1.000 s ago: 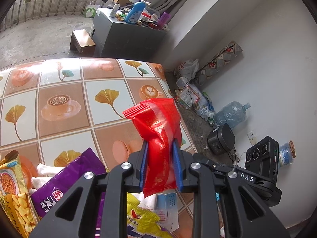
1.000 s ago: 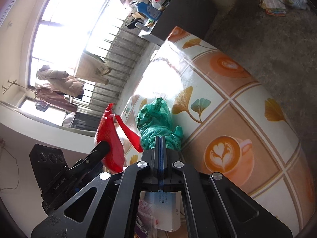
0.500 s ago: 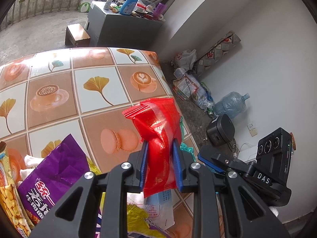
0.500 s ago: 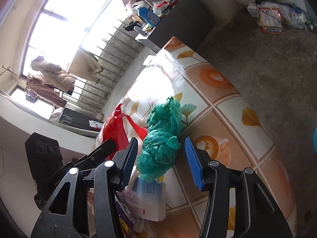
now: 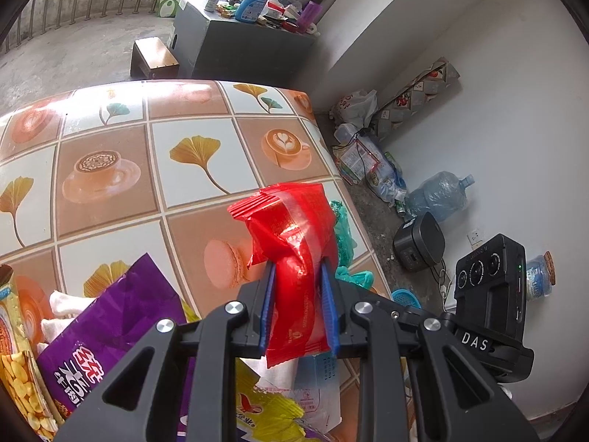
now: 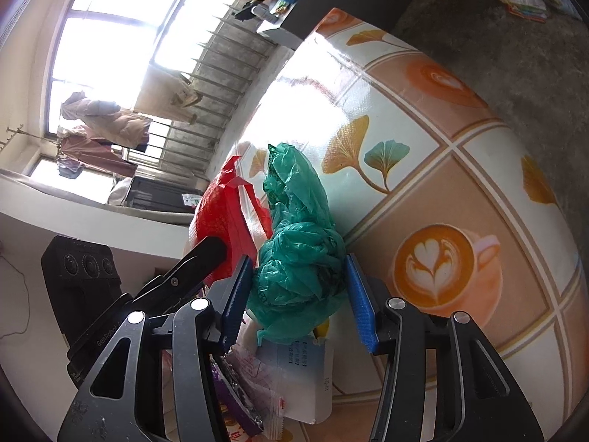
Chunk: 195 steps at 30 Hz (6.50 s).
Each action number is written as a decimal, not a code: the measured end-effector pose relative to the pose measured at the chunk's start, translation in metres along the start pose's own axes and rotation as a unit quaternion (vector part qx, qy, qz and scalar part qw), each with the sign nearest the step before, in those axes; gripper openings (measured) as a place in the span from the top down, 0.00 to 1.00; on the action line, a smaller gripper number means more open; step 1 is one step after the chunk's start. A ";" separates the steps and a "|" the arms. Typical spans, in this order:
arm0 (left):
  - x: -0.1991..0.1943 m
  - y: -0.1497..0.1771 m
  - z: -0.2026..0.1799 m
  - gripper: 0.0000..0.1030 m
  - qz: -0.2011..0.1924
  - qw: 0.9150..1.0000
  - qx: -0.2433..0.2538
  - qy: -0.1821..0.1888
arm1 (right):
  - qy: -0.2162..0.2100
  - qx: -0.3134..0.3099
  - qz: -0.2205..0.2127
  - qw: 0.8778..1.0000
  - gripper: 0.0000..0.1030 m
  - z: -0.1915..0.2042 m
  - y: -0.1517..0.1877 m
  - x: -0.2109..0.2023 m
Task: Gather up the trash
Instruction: 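Grasp the red bag with the left gripper while the right gripper grasps the green bag, then carry both bags over the blue wastebasket and open both grippers, then raise both tools away from the wastebasket toward the table, then close the right gripper on the white-and-red snack bag, then lift the white-and-red bag with the right gripper while the left gripper reaches into the pile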
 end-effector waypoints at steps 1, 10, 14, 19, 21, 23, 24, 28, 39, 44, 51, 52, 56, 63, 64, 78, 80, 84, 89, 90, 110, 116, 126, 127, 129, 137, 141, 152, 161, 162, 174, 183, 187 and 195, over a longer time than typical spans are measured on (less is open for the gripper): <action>-0.001 0.000 -0.001 0.78 -0.001 1.000 0.001 0.001 | -0.003 0.003 -0.002 1.000 0.58 -0.001 0.000 -0.001; -0.025 0.000 -0.019 0.79 -0.024 0.999 0.015 0.031 | -0.018 0.010 -0.047 0.999 0.59 -0.001 0.004 -0.039; -0.041 0.000 -0.037 0.79 -0.037 0.998 0.033 0.040 | -0.032 0.018 -0.075 0.996 0.59 -0.006 0.008 -0.066; -0.056 0.007 -0.070 0.79 -0.049 0.995 0.067 0.051 | -0.049 0.033 -0.116 0.991 0.59 -0.018 0.019 -0.104; -0.057 0.012 -0.086 0.79 -0.047 0.994 0.083 0.053 | -0.056 0.039 -0.135 0.989 0.59 -0.024 0.024 -0.120; -0.056 0.017 -0.103 0.78 -0.042 0.992 0.100 0.057 | -0.062 0.047 -0.153 0.985 0.59 -0.032 0.028 -0.136; -0.055 0.020 -0.113 0.79 -0.039 0.991 0.110 0.059 | -0.065 0.051 -0.161 0.983 0.59 -0.036 0.030 -0.142; -0.047 0.035 -0.152 0.78 -0.030 0.987 0.143 0.070 | -0.070 0.070 -0.188 0.977 0.59 -0.056 0.038 -0.167; 0.021 0.094 -0.258 0.78 0.051 0.967 0.227 0.100 | -0.054 0.139 -0.273 0.950 0.59 -0.135 0.060 -0.237; 0.062 0.119 -0.313 0.78 0.093 0.950 0.277 0.112 | -0.022 0.179 -0.319 0.931 0.58 -0.180 0.070 -0.280; 0.125 0.144 -0.378 0.78 0.143 0.930 0.308 0.137 | 0.044 0.220 -0.354 0.908 0.57 -0.233 0.063 -0.319; 0.136 0.148 -0.388 0.78 0.150 0.928 0.312 0.140 | 0.052 0.226 -0.357 0.905 0.56 -0.242 0.059 -0.322; 0.189 0.162 -0.412 0.47 0.194 0.914 0.328 0.137 | 0.098 0.245 -0.352 0.898 0.46 -0.288 0.037 -0.322; 0.226 0.185 -0.393 0.40 0.226 0.918 0.303 0.119 | 0.129 0.298 -0.320 0.890 0.41 -0.346 0.056 -0.295; 0.225 0.185 -0.388 0.40 0.227 0.918 0.304 0.117 | 0.129 0.298 -0.319 0.890 0.41 -0.345 0.060 -0.292; 0.148 0.172 -0.356 0.38 0.153 0.924 0.325 0.127 | 0.178 0.233 -0.345 0.891 0.41 -0.292 0.078 -0.303; 0.129 0.165 -0.350 0.35 0.133 0.927 0.326 0.130 | 0.189 0.211 -0.350 0.893 0.41 -0.277 0.078 -0.305; 0.091 0.151 -0.337 0.29 0.088 0.933 0.323 0.132 | 0.212 0.160 -0.355 0.896 0.40 -0.245 0.076 -0.304; 0.048 0.133 -0.317 0.22 0.035 0.937 0.323 0.131 | 0.239 0.084 -0.358 0.899 0.34 -0.199 0.072 -0.295; 0.040 0.129 -0.312 0.22 0.026 0.938 0.321 0.131 | 0.243 0.067 -0.359 0.898 0.33 -0.188 0.072 -0.293; -0.129 0.073 -0.139 0.19 -0.133 0.964 0.223 0.057 | 0.229 -0.135 -0.349 0.899 0.08 -0.045 0.071 -0.236; -0.182 0.070 -0.054 0.20 -0.173 0.972 0.158 -0.011 | 0.169 -0.150 -0.298 0.927 0.09 -0.020 0.069 -0.193; -0.223 0.089 0.035 0.22 -0.185 0.977 0.086 -0.053 | 0.086 -0.152 -0.192 0.966 0.20 0.027 0.080 -0.115; -0.225 0.090 0.040 0.23 -0.185 0.978 0.082 -0.054 | 0.083 -0.158 -0.184 0.967 0.22 0.033 0.082 -0.109; -0.227 0.091 0.050 0.26 -0.183 0.979 0.072 -0.055 | 0.079 -0.171 -0.166 0.968 0.26 0.045 0.088 -0.097; -0.215 0.104 0.080 0.44 -0.152 0.986 0.051 -0.051 | 0.036 -0.201 -0.076 0.976 0.41 0.079 0.117 -0.043; -0.199 0.118 0.088 0.53 -0.119 0.990 0.058 -0.054 | 0.020 -0.183 -0.031 0.982 0.42 0.080 0.125 -0.017; -0.163 0.142 0.115 0.72 -0.058 0.996 0.035 -0.054 | -0.021 -0.136 0.047 0.989 0.41 0.088 0.135 0.017; -0.159 0.148 0.121 0.74 -0.046 0.998 0.024 -0.042 | -0.015 -0.112 0.058 0.992 0.71 0.085 0.136 0.025; -0.161 0.148 0.120 0.74 -0.049 0.998 0.025 -0.040 | -0.020 -0.108 0.059 0.992 0.71 0.084 0.137 0.024; -0.184 0.130 0.122 0.74 -0.084 0.996 0.011 -0.024 | -0.081 -0.084 0.028 0.993 0.79 0.075 0.128 -0.015; -0.177 0.122 0.126 0.73 -0.083 0.996 0.005 -0.031 | -0.094 -0.066 0.021 0.993 0.79 0.057 0.130 -0.029; -0.169 0.114 0.121 0.61 -0.079 0.996 0.009 -0.027 | -0.087 -0.064 0.025 0.994 0.79 0.052 0.134 -0.032; -0.138 0.107 0.118 0.54 -0.022 0.999 -0.022 -0.012 | -0.074 -0.063 0.027 0.995 0.79 0.058 0.132 -0.026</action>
Point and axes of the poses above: each gripper's, at about its wrist camera, not at the fingertips, and x roughly the way its jaws point, z to its left, y to its underside, the point moved 7 cm from there along x, roughly the way its jaws point, and after that the axes turned 2 degrees about x, right-handed, at the moved point
